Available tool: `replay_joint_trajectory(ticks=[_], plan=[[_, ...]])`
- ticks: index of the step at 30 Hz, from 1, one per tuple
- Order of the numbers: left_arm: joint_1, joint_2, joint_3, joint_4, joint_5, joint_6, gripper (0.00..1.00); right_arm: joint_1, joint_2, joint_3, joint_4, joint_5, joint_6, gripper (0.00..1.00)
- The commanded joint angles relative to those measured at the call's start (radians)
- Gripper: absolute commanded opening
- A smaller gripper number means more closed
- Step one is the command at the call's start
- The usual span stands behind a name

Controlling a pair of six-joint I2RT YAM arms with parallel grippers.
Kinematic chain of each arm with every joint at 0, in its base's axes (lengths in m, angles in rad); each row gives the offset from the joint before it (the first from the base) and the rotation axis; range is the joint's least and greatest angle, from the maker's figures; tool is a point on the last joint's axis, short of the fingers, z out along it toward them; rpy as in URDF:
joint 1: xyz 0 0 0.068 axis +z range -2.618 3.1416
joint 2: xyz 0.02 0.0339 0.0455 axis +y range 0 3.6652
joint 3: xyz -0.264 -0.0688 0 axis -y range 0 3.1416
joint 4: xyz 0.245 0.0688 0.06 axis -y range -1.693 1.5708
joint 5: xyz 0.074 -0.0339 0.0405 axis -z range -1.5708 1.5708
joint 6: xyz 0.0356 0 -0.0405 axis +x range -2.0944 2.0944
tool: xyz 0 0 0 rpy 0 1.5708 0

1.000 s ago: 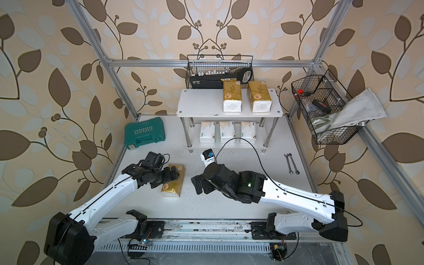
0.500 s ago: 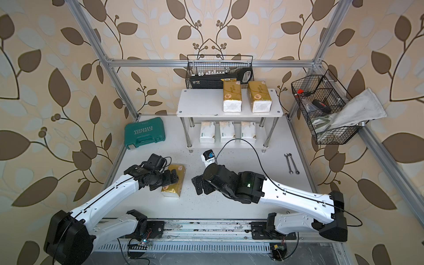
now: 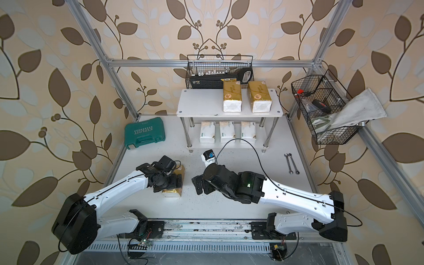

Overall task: Place the tissue boxes on the shelf by color
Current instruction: Pick up the box of tissues from the center of the board.

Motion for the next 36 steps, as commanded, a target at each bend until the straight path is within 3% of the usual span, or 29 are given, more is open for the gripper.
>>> replay_joint_trajectory(ticks=[1,9,22,28,36], plan=[[-0.022,0.024,0.015,-0.029,-0.053,-0.036,0.99,0.002,0.003,-0.014,-0.005,0.031,0.009,0.99],[-0.042,0.041,0.006,-0.008,-0.057,-0.047,0.98,-0.004,-0.005,-0.016,-0.011,0.035,0.009,0.99],[-0.061,0.032,0.103,-0.104,-0.08,-0.054,0.74,-0.012,-0.016,-0.022,-0.017,0.039,0.015,0.99],[-0.075,-0.062,0.257,-0.257,-0.124,-0.056,0.73,-0.03,-0.031,-0.03,-0.028,0.042,0.016,0.99],[-0.074,-0.147,0.575,-0.422,-0.192,0.001,0.73,-0.085,-0.07,-0.054,-0.035,0.028,0.024,0.99]])
